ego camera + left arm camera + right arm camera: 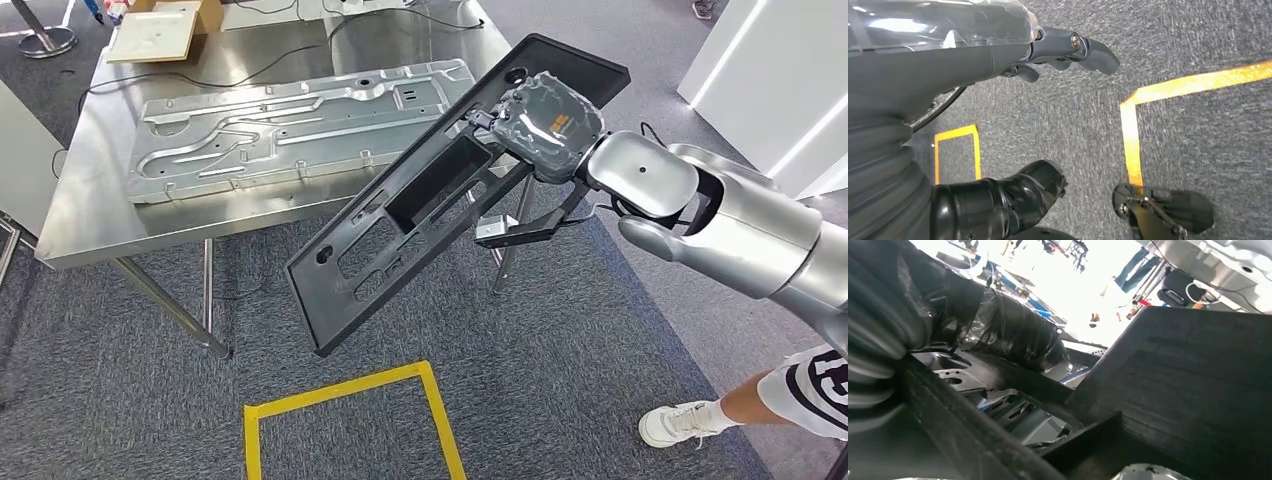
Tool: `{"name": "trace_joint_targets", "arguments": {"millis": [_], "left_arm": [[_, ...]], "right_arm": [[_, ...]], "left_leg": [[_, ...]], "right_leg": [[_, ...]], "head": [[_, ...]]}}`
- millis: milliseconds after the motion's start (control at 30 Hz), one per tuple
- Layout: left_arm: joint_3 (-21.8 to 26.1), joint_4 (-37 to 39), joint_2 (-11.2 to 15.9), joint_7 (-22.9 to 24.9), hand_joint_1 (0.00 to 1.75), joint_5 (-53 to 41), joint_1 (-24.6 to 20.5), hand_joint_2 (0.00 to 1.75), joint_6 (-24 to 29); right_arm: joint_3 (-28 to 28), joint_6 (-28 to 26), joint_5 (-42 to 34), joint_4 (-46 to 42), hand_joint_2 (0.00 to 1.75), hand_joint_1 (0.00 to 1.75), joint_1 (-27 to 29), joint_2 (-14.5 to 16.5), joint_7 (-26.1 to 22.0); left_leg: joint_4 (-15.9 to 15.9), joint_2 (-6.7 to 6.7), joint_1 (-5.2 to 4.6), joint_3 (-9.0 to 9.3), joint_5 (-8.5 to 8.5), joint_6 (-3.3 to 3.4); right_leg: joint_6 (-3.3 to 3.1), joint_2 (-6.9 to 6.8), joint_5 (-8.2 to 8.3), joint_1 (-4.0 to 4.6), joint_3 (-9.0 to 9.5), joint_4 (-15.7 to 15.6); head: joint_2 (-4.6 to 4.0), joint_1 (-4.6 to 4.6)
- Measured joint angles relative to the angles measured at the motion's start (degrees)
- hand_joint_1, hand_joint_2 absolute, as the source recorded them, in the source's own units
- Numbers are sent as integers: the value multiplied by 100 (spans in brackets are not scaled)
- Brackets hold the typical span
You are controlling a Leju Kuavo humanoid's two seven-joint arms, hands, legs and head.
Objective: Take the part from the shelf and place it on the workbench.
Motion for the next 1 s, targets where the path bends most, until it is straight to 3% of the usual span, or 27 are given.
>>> {"name": "trace_joint_targets", "arguments": {"millis": [67,100,200,267,300,367,433,500,567,600,633,667,700,767,800,833,900,933,967,1000], "left_arm": [[3,0,0,-1,0,-3,16,175,7],[5,0,0,-1,0,-4,20,175,11],[7,0,-1,0,0,-7,27,175,19],[8,0,-1,0,0,-8,48,175,21],[9,0,-1,0,0,-8,59,175,22],[12,8,-5,0,0,-8,76,175,22],[15,19,-9,0,0,-8,58,175,30],[16,22,-9,0,0,-9,23,175,41],[17,22,-8,0,0,-10,14,175,44],[19,22,-8,0,0,-9,14,175,45],[20,23,-9,0,0,-9,19,175,46],[23,23,-9,0,0,-9,26,175,46],[26,24,-9,0,0,-9,34,175,46],[33,24,-9,-6,0,-10,58,175,46],[35,24,-9,-13,0,-13,71,175,46],[37,24,-9,-19,0,-18,87,175,45],[44,33,-2,-26,0,-32,126,175,40],[48,38,4,-25,0,-40,133,175,38],[50,42,9,-25,0,-48,131,175,35],[51,42,11,-26,0,-55,109,175,33]], "right_arm": [[-3,0,0,-8,175,175,-3,-5,-5],[-5,0,0,-12,175,175,-6,-10,-6],[-4,1,-1,-19,175,175,14,-26,-7],[-2,1,-1,-20,175,175,43,-37,-7],[-3,1,-1,-21,175,175,52,-43,-7],[4,0,0,-20,175,175,63,-57,-7],[18,1,1,-27,175,175,73,-77,-8],[6,0,1,-44,175,175,67,-110,-10],[-20,-2,0,-51,175,175,71,-131,-10],[-20,-3,0,-51,175,175,89,-132,-9],[-9,-2,-1,-50,175,175,117,-131,-10],[5,-2,-1,-50,175,175,147,-129,-13],[20,-1,-1,-51,175,175,171,-127,-15],[33,0,0,-52,175,175,183,-125,-20],[35,1,4,-52,175,175,179,-125,-21],[37,5,13,-51,175,175,178,-125,-24],[71,29,43,-43,175,175,173,-124,-51],[92,50,56,-37,175,175,167,-123,-88],[107,73,65,-32,175,175,142,-128,-140],[107,97,69,-30,175,175,100,-134,-202]], "left_leg": [[-63,-8,9,175,3,93],[-74,-11,9,262,-13,129],[-72,-11,-13,452,-167,168],[-71,-20,-20,640,-318,151],[-71,-24,-19,760,-412,136],[-70,-22,-19,955,-608,93],[-125,-14,-18,1076,-733,29],[-76,-7,-23,1107,-650,-40],[468,-8,-23,845,-356,-91],[872,-9,-19,598,-257,-106],[1235,-10,-9,320,-283,-122],[1475,-8,-2,70,-451,-138],[1578,-7,6,-145,-727,-154],[1415,-5,19,-426,-1226,-172],[1179,-6,25,-515,-1229,-167],[846,-8,27,-581,-905,-147],[212,-29,9,-680,258,-92],[58,-40,-8,-700,722,-70],[37,-49,-27,-708,923,-54],[78,-51,-41,-688,921,-35]], "right_leg": [[32,-11,-43,-6,-58,214],[37,-16,-131,-4,-194,459],[56,-14,-446,16,-875,1376],[55,-17,-465,19,-1116,1386],[44,-19,-339,20,-1106,1121],[-1,-37,279,46,-1006,476],[-92,-40,687,100,-934,156],[-199,-28,586,117,-833,90],[-279,-27,460,94,-624,-17],[-305,-28,390,83,-475,-92],[-317,-30,315,81,-307,-173],[-320,-33,243,78,-131,-247],[-314,-34,170,74,50,-313],[-294,-32,11,62,399,-408],[-279,-30,-88,59,571,-439],[-263,-28,-202,58,713,-464],[-211,3,-447,72,946,-430],[-175,26,-564,79,1007,-402],[-133,51,-659,79,1062,-373],[-87,67,-737,69,1088,-379]], "head": [[-1,2],[-1,4],[-1,4],[-1,4],[-1,3],[-2,-4],[-2,-13],[0,-12],[2,-10],[2,-11],[1,-11],[1,-13],[1,-12],[0,-13],[-1,-13],[-1,-12],[-1,-9],[-2,-8],[-2,-9],[-1,-12]]}}
